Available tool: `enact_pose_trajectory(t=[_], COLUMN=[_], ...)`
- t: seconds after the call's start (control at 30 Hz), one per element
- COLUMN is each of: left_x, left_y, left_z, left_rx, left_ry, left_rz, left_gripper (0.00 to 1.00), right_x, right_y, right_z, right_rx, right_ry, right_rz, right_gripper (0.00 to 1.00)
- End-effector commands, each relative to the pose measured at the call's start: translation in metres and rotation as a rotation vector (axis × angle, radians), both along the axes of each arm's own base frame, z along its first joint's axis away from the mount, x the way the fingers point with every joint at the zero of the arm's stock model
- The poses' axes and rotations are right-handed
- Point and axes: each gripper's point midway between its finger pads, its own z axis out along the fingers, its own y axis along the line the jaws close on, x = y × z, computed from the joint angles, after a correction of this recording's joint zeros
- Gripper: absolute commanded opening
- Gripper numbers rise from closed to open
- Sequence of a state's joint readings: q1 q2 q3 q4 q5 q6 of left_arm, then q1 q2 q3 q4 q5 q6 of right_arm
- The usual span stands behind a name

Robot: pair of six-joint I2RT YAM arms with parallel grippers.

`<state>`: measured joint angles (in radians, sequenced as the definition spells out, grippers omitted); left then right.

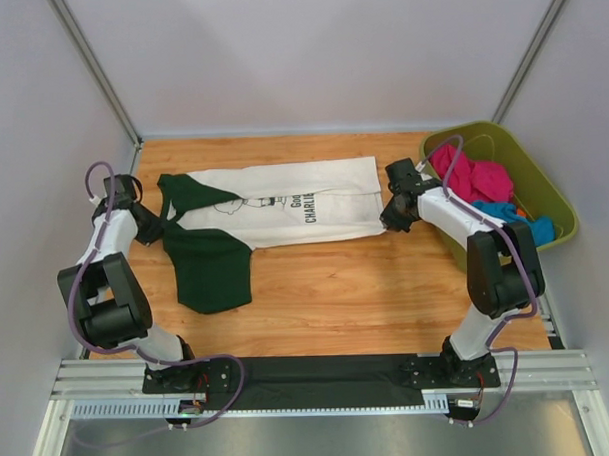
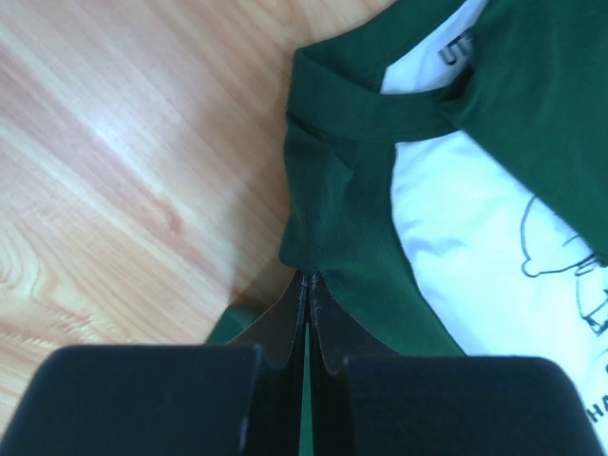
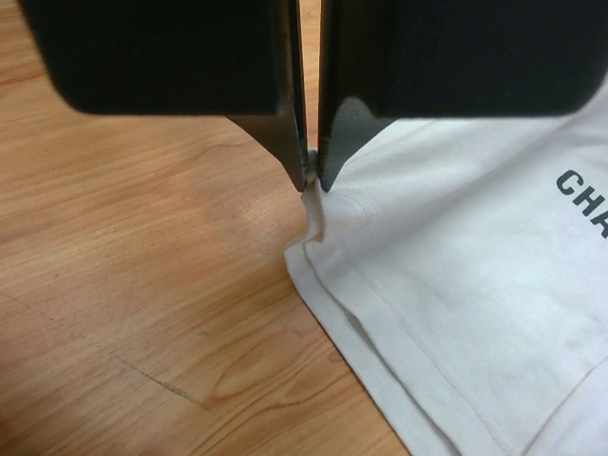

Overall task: Fold and stack the t-shirts
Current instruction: Fold the tshirt

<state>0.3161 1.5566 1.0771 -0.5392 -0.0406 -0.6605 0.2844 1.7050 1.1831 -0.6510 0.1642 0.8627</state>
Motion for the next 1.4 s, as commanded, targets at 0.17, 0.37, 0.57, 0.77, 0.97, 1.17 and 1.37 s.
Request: enact_pose_trajectory(t=[0.17,0.37,0.57,0.77,0.97,1.17,1.37], left_x=[-0.039,-0.046,-0.063,-0.093,-0.123,-0.139,-0.159], left_y=[0.003,-0.003,-0.022,-0.057,-0.076,-0.08,-0.084], left_z=[-0.026,-0.026,-0.018,-0.029,-0.048,-0.063,-0.061], left_rx=[0.037,0.025,-0.042,-0.103,-0.117,-0.137,-0.155], left_ry=[0.098,0.093,0.063,0.09,0.166,0.212,0.236], left_rz=[0.038,0.019,0.018,0.036,0.077,0.128,0.173], left_gripper=[0.06,0.88,0.96,0.93,0.89,0.73,0.0], right_x=[-0.017,-0.016,-0.009,-0.005,0.001,0.008,0.007], right_y=[-0.017,-0.015,-0.008,-0.003,0.004,0.009,0.008], right_z=[-0.021,-0.033,-0.031,-0.03,-0.027,-0.021,-0.023], right_rx=[-0.055,-0.061,-0.04,-0.026,-0.003,0.011,0.009], right_ry=[0.054,0.073,0.043,0.025,-0.002,-0.027,-0.027], right_rz=[0.006,0.036,0.055,0.079,0.112,0.132,0.136], right_gripper=[0.0,0.0,0.0,0.0,0.0,0.0,0.0])
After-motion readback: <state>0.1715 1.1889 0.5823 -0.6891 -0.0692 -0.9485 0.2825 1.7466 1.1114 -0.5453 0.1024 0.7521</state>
